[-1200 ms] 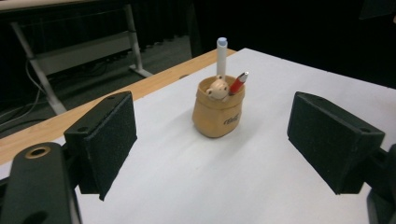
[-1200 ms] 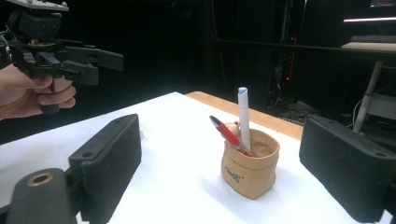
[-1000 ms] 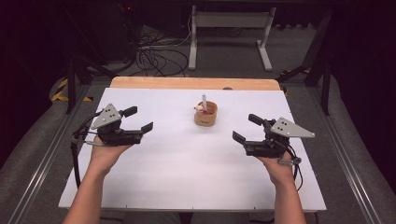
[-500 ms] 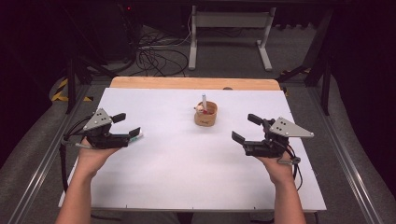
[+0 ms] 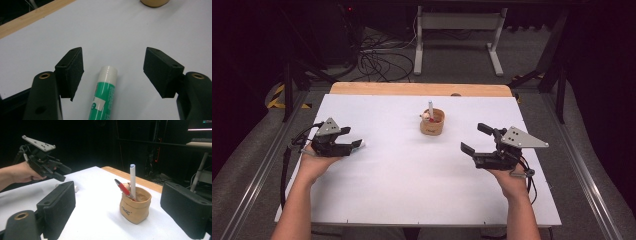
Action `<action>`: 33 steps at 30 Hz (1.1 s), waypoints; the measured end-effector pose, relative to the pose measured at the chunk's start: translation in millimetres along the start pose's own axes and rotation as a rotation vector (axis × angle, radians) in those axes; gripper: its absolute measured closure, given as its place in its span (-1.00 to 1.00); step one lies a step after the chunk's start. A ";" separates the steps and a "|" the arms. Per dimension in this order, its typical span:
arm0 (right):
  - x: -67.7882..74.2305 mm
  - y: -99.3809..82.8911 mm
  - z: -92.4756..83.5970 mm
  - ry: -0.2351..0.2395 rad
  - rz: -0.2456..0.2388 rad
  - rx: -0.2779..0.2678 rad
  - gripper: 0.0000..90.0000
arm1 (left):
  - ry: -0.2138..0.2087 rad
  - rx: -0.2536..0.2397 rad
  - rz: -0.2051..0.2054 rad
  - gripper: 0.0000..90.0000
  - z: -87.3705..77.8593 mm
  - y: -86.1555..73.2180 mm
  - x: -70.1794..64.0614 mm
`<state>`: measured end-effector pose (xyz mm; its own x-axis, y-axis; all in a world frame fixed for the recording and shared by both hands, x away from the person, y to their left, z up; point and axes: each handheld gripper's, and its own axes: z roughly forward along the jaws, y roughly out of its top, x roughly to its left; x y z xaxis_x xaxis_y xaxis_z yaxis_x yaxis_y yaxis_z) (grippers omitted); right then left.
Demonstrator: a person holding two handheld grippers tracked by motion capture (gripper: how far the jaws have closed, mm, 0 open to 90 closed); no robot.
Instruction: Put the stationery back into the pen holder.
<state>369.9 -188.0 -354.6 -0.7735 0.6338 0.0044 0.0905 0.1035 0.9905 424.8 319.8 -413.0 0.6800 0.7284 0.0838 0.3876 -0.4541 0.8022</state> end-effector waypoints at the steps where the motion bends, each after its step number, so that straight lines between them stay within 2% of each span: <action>1: 0.2 0.2 -0.6 -0.001 0.001 -0.001 -0.70 | -0.004 0.001 -0.001 -0.25 2.6 -0.8 1.7; 10: -0.2 -1.2 -1.4 0.016 0.002 0.002 -0.71 | -0.041 0.054 0.013 -0.22 18.6 -4.6 10.0; 14: -0.1 -1.8 -0.8 0.022 0.003 0.007 -0.71 | -0.078 0.084 -0.015 -0.20 26.6 -6.4 13.4; 18: 0.5 -1.8 -0.3 0.030 0.000 0.010 -0.71 | -0.085 0.118 -0.008 -0.17 31.1 -8.4 16.2; 33: 1.4 -2.5 1.4 0.046 -0.007 0.025 -0.71 | -0.106 0.189 -0.003 0.08 45.7 -15.2 19.2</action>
<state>369.5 -186.3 -357.3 -0.8021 0.5971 0.0044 0.1001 0.1272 0.9868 460.4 317.3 -450.7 0.7365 0.6764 0.0105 0.4929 -0.5471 0.6766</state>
